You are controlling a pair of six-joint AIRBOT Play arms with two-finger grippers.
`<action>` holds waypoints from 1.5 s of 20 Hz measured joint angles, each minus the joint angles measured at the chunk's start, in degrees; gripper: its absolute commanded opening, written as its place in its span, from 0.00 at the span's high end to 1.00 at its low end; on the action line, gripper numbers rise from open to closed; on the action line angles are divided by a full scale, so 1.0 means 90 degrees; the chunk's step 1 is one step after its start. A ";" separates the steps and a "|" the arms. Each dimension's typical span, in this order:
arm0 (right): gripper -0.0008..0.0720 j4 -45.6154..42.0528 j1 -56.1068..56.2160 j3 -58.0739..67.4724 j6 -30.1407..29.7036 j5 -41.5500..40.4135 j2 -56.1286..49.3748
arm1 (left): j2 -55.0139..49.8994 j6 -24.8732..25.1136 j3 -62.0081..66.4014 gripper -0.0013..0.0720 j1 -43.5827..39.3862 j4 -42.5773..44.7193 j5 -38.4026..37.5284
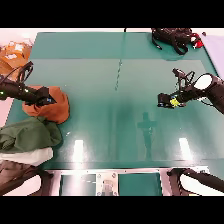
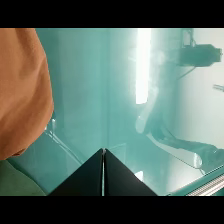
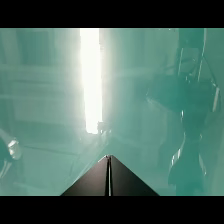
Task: Fold the shirts.
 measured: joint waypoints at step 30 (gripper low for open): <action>0.71 0.0010 0.0000 0.0000 0.0000 -0.1061 -0.0017 | -0.0379 0.0155 -0.0017 0.00 0.0005 0.2227 0.3021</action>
